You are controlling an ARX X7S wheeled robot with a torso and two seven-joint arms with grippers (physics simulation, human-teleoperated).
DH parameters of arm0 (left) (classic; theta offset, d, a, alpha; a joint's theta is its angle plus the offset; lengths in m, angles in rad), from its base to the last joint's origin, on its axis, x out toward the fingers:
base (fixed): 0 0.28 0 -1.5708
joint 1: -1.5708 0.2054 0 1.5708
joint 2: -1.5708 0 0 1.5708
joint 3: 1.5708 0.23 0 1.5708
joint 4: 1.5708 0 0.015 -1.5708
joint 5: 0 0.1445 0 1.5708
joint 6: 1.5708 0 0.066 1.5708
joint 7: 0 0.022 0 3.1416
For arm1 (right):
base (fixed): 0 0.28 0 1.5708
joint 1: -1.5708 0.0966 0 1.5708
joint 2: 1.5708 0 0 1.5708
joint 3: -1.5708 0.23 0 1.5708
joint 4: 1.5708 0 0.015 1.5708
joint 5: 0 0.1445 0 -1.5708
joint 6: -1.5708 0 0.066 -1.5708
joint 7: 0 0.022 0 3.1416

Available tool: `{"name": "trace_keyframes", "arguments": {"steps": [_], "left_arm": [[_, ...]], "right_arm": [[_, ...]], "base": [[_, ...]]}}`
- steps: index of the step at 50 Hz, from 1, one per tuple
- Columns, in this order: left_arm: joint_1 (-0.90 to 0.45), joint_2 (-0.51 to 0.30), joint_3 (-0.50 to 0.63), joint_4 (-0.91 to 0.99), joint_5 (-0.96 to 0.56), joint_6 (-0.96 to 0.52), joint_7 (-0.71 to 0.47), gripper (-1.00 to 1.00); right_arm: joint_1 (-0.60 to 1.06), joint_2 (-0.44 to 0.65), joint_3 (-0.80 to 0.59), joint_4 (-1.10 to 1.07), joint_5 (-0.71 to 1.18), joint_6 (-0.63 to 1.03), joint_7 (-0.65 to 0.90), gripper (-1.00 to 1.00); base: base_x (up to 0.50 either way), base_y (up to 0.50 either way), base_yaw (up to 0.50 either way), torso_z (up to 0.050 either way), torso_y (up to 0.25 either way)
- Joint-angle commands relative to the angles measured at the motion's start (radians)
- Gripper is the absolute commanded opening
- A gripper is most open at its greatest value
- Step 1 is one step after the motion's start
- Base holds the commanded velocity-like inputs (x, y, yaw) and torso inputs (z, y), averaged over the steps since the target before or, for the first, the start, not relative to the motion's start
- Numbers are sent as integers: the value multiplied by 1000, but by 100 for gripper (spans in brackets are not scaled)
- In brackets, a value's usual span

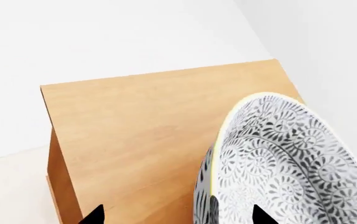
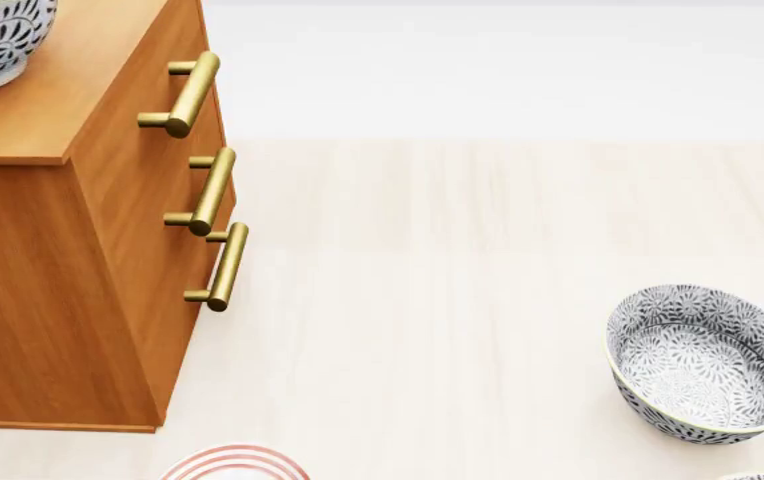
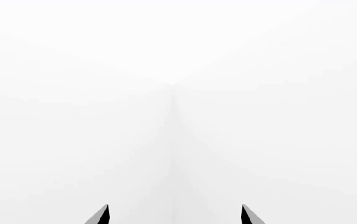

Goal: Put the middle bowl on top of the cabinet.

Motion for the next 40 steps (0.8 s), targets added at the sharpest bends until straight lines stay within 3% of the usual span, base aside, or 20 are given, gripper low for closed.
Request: {"name": "trace_keyframes", "arguments": {"steps": [1, 7, 13, 19, 26, 31, 40], "left_arm": [[-19, 2, 274, 0, -215, 30, 14, 100], [-71, 20, 434, 0, -231, 79, 49, 100], [-151, 29, 504, 15, -207, 122, 74, 100], [-267, -138, 520, 473, -100, 393, -11, 100], [-317, -206, 558, 691, 36, 530, -13, 100], [-384, -268, 618, 888, 201, 665, -100, 100], [-448, -336, 653, 1100, 380, 770, -176, 100]], "right_arm": [[9, -31, 10, 0, -1, -1, -37, 100], [4, -45, 21, 0, 1, -10, -50, 100], [15, -53, 18, 0, -1, -2, -66, 100], [11, -66, 28, 0, 1, -10, -79, 100], [36, -75, 21, 0, -2, 10, -97, 100], [56, -90, 16, 0, -5, 27, -121, 100], [73, -126, 25, 0, -9, 32, -172, 100]], "base": [[0, 0, 0, 0, 0], [0, 0, 0, 0, 0], [0, 0, 0, 0, 0], [0, 0, 0, 0, 0], [0, 0, 0, 0, 0], [0, 0, 0, 0, 0], [0, 0, 0, 0, 0]]}}
